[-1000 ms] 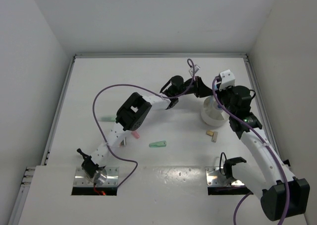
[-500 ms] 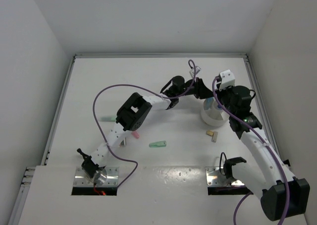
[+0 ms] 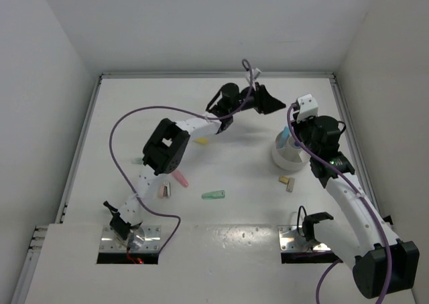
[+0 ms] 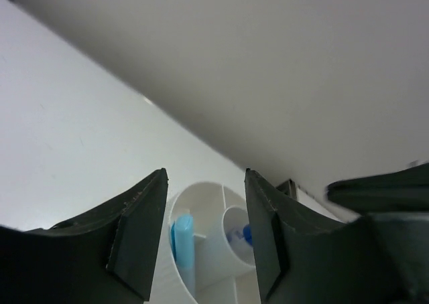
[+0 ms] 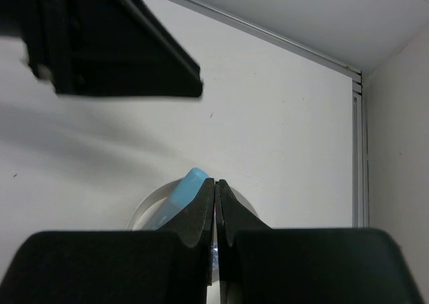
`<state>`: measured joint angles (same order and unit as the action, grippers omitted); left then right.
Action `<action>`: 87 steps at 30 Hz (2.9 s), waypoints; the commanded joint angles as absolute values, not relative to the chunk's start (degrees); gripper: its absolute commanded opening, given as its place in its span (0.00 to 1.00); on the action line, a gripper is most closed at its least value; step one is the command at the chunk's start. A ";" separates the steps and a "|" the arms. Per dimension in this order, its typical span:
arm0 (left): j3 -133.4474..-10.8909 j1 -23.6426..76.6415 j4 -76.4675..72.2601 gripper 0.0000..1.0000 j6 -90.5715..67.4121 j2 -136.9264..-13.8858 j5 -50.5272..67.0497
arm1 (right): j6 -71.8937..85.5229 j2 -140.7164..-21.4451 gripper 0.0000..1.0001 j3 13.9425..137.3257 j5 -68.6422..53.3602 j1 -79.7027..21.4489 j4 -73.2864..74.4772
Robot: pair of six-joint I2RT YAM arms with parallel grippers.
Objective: Sort the stationery into containers
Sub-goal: Place the pen in the storage box, then pick up the pen from the center of the board.
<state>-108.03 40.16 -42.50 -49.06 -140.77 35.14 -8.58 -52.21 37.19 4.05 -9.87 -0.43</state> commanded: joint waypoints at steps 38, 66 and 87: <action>-86.48 26.28 41.22 0.76 -80.42 -117.95 -27.86 | -8.26 -50.10 0.15 37.18 2.81 -9.67 -2.90; -92.54 26.89 42.89 0.71 -85.78 -126.47 -20.92 | -8.79 -49.57 0.15 36.65 3.34 -9.67 -2.90; -88.51 26.89 53.09 0.53 -82.89 -127.27 -26.02 | -7.21 -46.23 0.14 37.18 1.58 -9.67 -2.37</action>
